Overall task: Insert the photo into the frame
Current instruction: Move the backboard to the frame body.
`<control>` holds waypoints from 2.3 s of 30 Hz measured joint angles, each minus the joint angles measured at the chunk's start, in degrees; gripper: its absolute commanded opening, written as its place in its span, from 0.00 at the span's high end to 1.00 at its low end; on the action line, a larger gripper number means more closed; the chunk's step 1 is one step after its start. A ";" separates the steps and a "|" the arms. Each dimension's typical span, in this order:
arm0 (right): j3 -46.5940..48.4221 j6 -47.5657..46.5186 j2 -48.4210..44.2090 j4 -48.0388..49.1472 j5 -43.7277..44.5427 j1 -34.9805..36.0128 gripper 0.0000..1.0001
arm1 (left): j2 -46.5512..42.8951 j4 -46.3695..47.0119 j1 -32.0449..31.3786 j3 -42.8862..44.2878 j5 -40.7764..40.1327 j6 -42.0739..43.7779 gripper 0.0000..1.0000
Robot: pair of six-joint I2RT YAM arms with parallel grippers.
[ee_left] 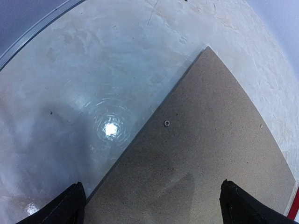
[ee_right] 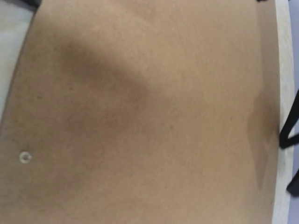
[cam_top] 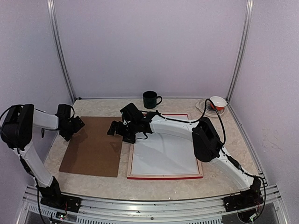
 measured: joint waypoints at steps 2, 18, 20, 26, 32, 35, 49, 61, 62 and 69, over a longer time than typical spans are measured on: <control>0.02 0.15 0.00 -0.17 0.39 0.00 0.01 | -1.75 -0.44 0.00 -1.38 -0.02 -0.68 0.01; -21.40 3.52 -8.20 24.41 -10.93 -2.93 0.01 | -8.55 -1.25 0.13 -5.64 -0.20 -3.13 0.01; -23.12 3.80 -8.61 27.39 -12.37 -3.37 0.01 | -8.59 -1.38 0.15 -5.77 -0.24 -3.19 0.01; -27.17 4.70 -9.57 34.18 -15.37 -4.13 0.01 | -9.68 -1.60 0.15 -5.81 -0.20 -3.45 0.01; -28.35 4.68 -10.29 34.99 -16.11 -4.22 0.01 | -12.41 -2.29 0.15 -5.81 0.20 -3.72 0.01; -28.55 4.63 -10.80 34.93 -16.33 -4.22 0.01 | -14.19 -3.32 0.15 -5.64 0.22 -3.85 0.01; -33.51 2.89 -20.74 34.88 -16.61 -4.20 0.01 | -19.71 -6.40 -0.42 -4.39 1.68 -5.01 0.01; -44.96 -0.35 -36.04 41.48 -17.11 -3.72 0.01 | -20.96 -6.54 -5.35 -4.35 5.18 -8.79 0.01; -45.97 -0.50 -37.05 42.14 -17.18 -3.61 0.01 | -20.96 -6.51 -5.95 -4.33 5.44 -9.20 0.01; -58.25 -1.44 -47.47 46.45 -16.68 -3.13 0.01 | -20.59 -5.68 -12.98 -4.33 5.68 -12.50 0.01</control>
